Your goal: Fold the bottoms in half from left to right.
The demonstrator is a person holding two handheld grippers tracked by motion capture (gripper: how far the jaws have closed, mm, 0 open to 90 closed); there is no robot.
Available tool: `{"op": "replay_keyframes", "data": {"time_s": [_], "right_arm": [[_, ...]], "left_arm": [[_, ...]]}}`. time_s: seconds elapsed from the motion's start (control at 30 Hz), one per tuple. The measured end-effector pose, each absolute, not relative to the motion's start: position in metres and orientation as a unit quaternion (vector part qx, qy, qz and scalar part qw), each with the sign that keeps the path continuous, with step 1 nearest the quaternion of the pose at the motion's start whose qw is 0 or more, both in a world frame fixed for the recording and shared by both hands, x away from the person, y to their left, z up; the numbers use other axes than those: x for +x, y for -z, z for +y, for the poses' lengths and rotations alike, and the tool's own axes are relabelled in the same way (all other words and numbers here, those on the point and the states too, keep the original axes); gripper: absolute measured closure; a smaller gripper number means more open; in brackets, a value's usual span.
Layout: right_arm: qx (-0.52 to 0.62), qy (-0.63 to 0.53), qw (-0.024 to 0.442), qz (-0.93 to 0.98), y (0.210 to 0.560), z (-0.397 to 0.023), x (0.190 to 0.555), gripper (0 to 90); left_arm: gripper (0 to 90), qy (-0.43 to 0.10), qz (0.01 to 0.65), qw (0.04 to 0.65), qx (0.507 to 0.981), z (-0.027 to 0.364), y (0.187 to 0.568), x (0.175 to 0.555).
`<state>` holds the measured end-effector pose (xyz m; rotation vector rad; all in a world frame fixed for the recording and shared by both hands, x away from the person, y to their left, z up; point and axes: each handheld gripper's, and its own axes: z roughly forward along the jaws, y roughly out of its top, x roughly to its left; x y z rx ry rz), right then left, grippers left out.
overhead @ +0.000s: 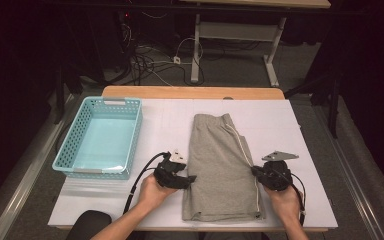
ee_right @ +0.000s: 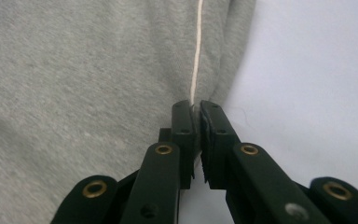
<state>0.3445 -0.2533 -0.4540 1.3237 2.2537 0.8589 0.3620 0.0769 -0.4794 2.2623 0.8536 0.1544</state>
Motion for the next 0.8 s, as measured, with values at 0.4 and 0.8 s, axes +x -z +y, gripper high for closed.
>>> {"op": "replay_keyframes", "data": {"time_s": [0.4,0.8], "right_arm": [[0.483,-0.314,0.163,0.801,0.467,-0.256,0.347,66.0],[0.473,-0.317,0.143,0.810,0.465,-0.254,0.350,79.1]], "left_arm": [[53.2,-0.059,0.338,0.356,0.869,0.077,0.480,0.364],[83.1,0.007,0.333,0.368,0.868,0.081,0.479,0.368]]}}
